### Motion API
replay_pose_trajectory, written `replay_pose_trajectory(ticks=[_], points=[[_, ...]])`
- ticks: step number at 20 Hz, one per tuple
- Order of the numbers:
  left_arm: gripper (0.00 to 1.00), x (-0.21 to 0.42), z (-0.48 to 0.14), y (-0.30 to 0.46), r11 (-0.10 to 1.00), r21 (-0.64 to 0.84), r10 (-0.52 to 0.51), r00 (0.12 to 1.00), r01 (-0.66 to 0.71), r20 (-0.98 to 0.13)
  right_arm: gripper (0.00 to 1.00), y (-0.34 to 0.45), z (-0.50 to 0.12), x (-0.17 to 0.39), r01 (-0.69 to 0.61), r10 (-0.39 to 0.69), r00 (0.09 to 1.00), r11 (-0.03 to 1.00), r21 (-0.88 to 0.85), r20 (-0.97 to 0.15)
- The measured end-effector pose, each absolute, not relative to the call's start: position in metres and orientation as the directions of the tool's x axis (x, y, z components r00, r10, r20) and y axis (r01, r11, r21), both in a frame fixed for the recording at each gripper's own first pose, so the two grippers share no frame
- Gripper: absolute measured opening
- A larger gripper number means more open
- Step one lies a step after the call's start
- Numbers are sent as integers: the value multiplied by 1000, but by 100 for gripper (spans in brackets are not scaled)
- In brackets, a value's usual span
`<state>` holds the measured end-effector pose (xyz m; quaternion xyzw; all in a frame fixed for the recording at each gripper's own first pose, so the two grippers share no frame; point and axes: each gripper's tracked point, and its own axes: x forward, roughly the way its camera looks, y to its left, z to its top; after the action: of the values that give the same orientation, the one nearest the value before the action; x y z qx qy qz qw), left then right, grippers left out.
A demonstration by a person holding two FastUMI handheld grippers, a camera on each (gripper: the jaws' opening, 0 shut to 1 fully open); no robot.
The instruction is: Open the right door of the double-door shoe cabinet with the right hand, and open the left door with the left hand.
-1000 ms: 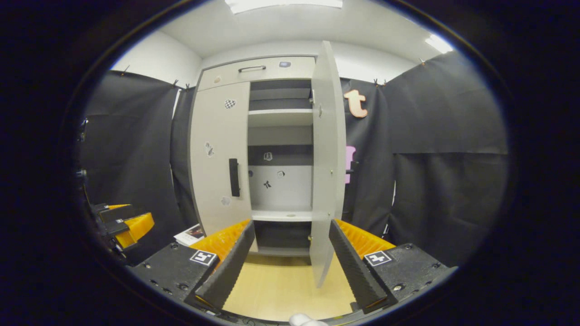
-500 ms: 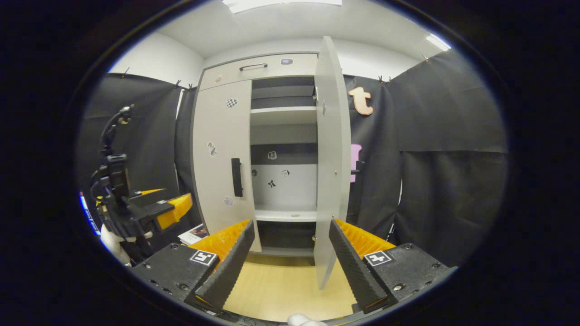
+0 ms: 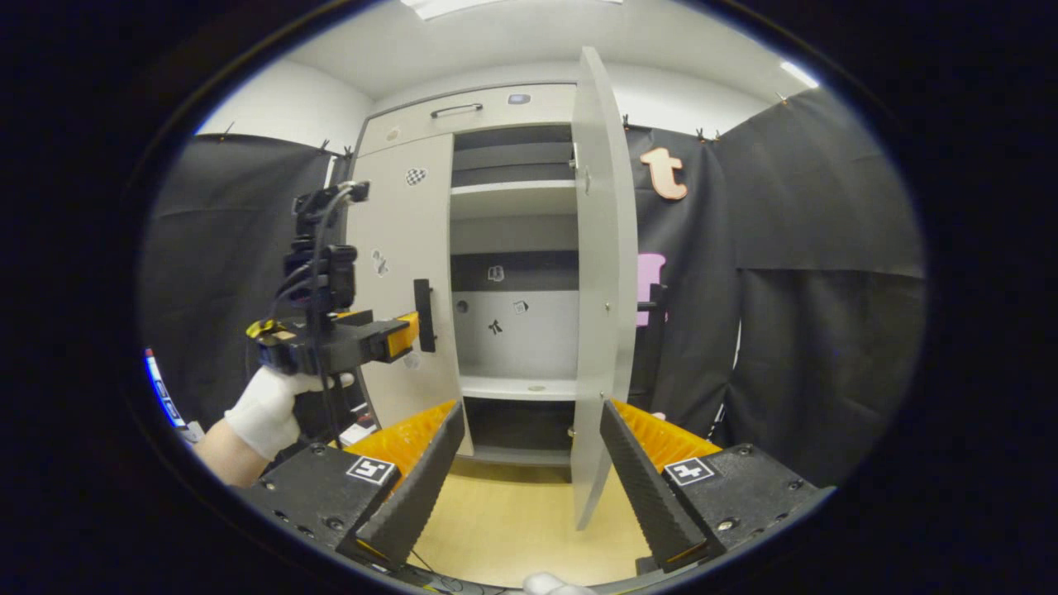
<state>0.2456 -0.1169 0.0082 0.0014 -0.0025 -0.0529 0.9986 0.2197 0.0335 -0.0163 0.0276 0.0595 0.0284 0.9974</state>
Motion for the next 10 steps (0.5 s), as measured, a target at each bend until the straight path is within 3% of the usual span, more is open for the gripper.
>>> replay_pose_trajectory(ticks=[10], points=[[96, 327, -28, -151, 991, -19, -135, 989, 134, -62, 100, 20, -21, 219, -2, 6, 991, 1000, 29, -133]])
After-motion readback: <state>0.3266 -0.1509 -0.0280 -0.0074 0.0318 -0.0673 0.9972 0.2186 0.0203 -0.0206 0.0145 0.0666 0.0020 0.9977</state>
